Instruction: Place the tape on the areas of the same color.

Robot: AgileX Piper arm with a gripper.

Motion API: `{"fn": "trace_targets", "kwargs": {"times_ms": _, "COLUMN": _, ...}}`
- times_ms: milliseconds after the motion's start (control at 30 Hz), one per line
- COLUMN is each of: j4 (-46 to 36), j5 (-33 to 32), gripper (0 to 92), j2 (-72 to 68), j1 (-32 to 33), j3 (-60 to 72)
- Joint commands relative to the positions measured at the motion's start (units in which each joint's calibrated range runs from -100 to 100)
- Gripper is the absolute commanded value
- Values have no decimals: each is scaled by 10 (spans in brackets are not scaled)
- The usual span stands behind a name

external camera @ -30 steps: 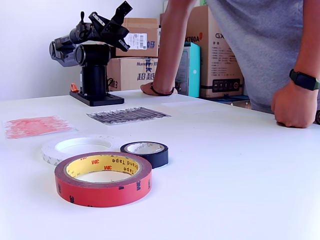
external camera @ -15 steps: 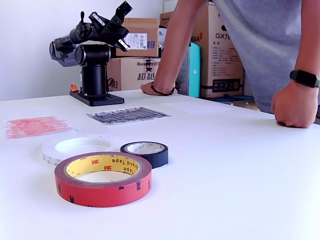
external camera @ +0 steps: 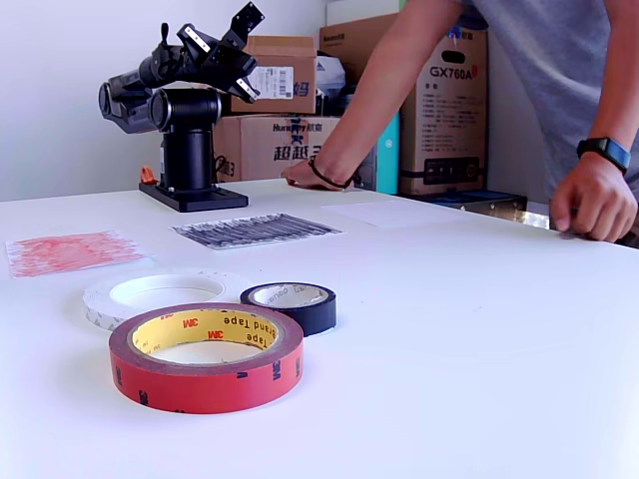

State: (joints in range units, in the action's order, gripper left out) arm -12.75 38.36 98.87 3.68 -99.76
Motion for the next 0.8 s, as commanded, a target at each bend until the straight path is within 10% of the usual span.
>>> {"fn": "trace_targets", "kwargs": {"times_ms": 0, "j4": 4, "j5": 4, "gripper": 2, "j2": 3, "j1": -1, "j3": 3}}
{"fn": "trace_targets", "kwargs": {"times_ms": 767, "j4": -1, "j5": 4, "gripper": 5, "j2": -3, "j1": -7, "j3": 10}}
